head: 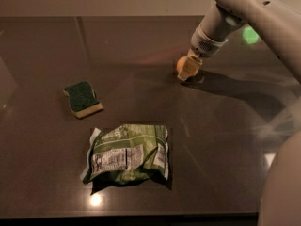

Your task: Move orange near green jalapeno chip bag

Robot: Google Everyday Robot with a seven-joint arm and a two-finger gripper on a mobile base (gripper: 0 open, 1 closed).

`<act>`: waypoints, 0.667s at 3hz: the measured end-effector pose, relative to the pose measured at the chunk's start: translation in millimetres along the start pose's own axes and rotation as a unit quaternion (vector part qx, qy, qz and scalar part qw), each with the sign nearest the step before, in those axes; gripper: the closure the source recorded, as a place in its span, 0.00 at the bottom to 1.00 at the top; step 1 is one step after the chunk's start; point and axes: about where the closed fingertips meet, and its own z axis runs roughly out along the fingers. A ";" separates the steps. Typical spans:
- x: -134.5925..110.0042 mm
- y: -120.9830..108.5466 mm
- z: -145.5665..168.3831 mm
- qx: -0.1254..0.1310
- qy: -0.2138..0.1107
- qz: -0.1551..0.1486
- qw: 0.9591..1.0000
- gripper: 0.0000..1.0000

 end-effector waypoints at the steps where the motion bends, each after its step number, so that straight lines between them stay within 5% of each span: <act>1: -1.7 1.3 -4.3 -0.003 -0.009 0.001 1.000 0.62; 2: -12.9 27.2 -19.4 -0.021 -0.030 -0.023 0.999 0.87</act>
Offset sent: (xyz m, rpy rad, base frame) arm -0.0654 0.0398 0.0471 0.1057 -0.0124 0.1685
